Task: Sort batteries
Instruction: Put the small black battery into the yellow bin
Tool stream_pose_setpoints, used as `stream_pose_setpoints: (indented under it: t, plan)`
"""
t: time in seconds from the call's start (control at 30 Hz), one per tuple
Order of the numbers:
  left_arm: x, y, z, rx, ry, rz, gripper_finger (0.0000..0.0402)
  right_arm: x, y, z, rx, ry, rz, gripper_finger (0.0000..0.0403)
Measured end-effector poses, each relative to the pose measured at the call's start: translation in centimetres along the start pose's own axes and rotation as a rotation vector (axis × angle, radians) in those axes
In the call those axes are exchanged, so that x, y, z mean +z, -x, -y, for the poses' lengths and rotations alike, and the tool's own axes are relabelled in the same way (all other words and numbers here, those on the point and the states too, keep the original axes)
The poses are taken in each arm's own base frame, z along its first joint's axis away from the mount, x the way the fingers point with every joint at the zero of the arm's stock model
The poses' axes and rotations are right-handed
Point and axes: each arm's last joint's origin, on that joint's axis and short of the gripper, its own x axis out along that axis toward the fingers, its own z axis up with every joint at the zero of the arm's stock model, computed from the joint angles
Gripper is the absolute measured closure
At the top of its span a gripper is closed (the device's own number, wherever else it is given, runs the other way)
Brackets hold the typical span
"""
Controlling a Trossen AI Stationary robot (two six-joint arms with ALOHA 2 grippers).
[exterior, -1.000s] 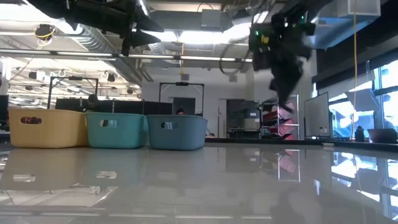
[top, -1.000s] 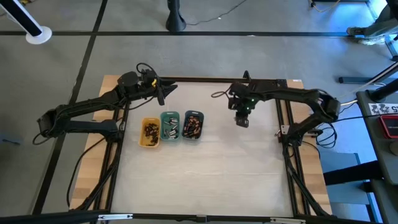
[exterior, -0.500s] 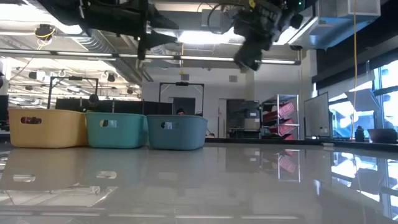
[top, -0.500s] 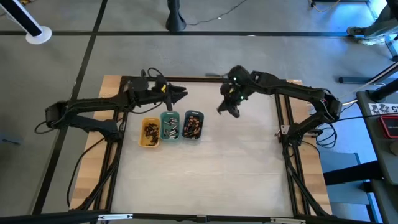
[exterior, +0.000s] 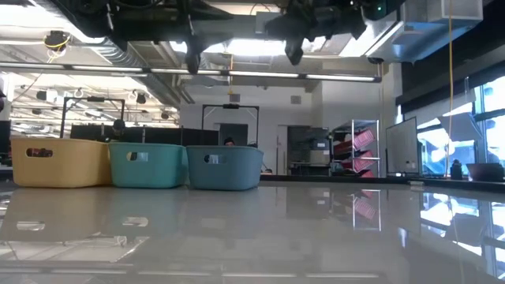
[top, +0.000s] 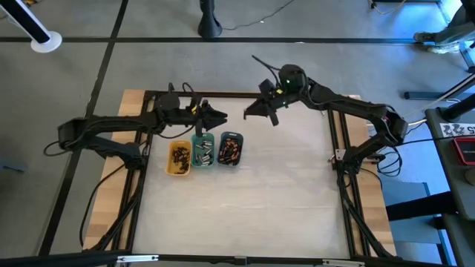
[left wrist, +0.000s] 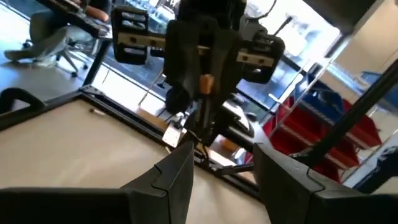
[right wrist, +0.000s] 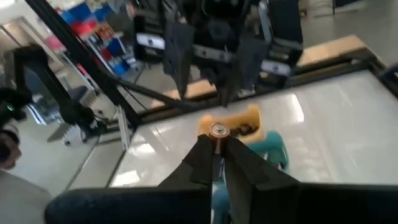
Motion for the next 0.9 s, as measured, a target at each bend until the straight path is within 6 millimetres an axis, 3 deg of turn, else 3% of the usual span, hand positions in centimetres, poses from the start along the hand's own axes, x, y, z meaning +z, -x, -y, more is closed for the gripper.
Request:
stream_pose_setpoints:
  t: [0.3, 0.63, 0.9]
  plan:
    - [-0.1, -1.7, -0.8, -0.117, 0.021, 0.1, 0.0247, 0.7, -0.1, -0.2, 0.043, -0.055, 0.051, 0.0382]
    - [-1.3, -3.1, -1.5, -0.106, 0.049, 0.107, 0.0247, 0.7, -0.1, -0.1, 0.019, -0.102, 0.058, 0.0382]
    - [-0.6, -4.8, -1.7, -0.086, 0.032, 0.125, 0.0247, 0.5, -0.7, -0.7, 0.009, -0.114, 0.049, 0.0382]
